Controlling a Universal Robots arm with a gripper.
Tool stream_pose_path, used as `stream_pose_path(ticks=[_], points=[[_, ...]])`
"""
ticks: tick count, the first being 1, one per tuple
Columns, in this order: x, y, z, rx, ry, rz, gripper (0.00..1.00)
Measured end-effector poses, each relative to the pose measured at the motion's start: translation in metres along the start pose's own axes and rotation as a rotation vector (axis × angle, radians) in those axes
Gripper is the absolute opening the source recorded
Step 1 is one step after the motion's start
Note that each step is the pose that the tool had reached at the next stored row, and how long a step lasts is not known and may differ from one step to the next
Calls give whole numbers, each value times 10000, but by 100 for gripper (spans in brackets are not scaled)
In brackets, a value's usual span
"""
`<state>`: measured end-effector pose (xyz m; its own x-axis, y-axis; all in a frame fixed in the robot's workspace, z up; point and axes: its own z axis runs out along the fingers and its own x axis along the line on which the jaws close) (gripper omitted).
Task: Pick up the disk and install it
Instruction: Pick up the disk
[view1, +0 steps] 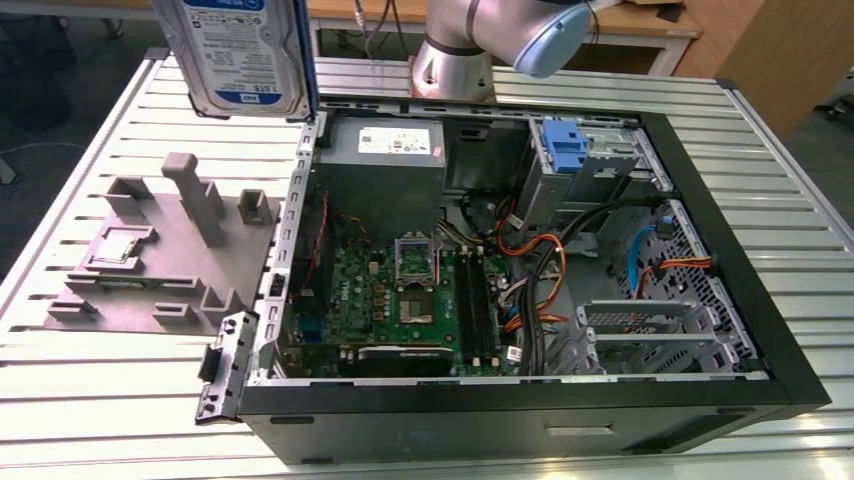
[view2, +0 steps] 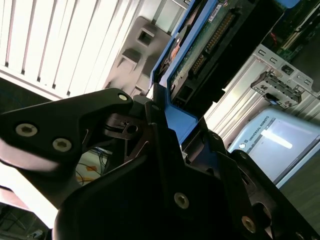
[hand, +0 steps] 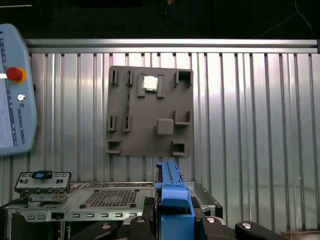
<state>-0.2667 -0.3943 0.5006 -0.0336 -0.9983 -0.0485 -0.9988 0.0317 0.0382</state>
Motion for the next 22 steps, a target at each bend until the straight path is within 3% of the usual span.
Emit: stream_pose_path(ticks=[14,22], points=[[-16,-457,-15,0,0,0,36],[32,-487,-18,0,0,0,36]])
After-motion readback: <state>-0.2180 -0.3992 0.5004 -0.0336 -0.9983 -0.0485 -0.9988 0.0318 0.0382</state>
